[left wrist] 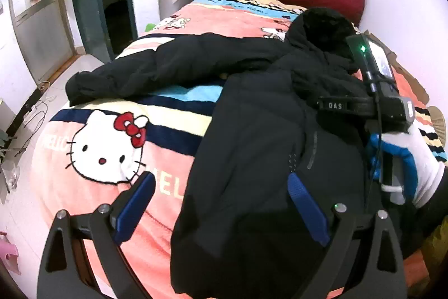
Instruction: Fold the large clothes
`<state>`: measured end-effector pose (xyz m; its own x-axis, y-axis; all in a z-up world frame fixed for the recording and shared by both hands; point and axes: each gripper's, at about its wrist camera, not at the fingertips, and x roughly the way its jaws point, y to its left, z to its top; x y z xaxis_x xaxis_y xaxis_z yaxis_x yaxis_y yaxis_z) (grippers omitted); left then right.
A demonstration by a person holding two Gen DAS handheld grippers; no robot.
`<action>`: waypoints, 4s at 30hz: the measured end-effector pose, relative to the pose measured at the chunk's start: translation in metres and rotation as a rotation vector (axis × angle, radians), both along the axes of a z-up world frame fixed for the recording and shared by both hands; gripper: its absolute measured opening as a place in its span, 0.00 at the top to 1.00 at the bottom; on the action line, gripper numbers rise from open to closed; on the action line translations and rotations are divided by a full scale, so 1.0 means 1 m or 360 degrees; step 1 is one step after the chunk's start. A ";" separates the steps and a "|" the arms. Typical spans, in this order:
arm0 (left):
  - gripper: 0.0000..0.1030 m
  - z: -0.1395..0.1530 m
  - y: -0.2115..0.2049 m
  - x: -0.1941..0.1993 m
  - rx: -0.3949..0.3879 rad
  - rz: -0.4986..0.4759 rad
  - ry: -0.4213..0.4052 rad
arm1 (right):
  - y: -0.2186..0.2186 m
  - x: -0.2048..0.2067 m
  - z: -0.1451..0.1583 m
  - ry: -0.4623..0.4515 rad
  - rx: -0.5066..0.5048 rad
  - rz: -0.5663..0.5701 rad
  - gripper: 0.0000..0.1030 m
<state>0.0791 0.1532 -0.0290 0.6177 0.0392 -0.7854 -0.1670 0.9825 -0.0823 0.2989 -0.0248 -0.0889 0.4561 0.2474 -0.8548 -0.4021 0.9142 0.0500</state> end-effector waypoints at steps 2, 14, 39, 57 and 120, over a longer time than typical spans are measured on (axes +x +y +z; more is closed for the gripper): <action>0.07 0.003 -0.001 0.000 -0.0007 -0.0006 0.0012 | -0.001 -0.005 0.007 -0.0006 0.0027 0.0020 0.48; 0.07 0.029 -0.060 0.016 0.0067 -0.0151 0.0010 | -0.067 -0.049 0.063 -0.0140 0.0173 0.0025 0.48; 0.07 -0.033 -0.192 0.259 0.0206 -0.0271 0.0040 | -0.281 0.053 0.009 -0.0201 0.0087 -0.0512 0.36; 0.06 -0.068 -0.178 0.233 0.0299 -0.0232 0.0163 | -0.267 0.029 -0.008 -0.0140 0.0095 -0.0500 0.32; 0.07 -0.005 0.033 0.005 0.0019 0.0119 -0.0251 | -0.214 -0.172 0.077 -0.0287 -0.0087 -0.0806 0.25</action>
<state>0.0842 0.1864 -0.0345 0.7282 0.0988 -0.6782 -0.2259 0.9688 -0.1015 0.1267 -0.2383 -0.0122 0.6475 -0.0844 -0.7574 0.0920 0.9952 -0.0322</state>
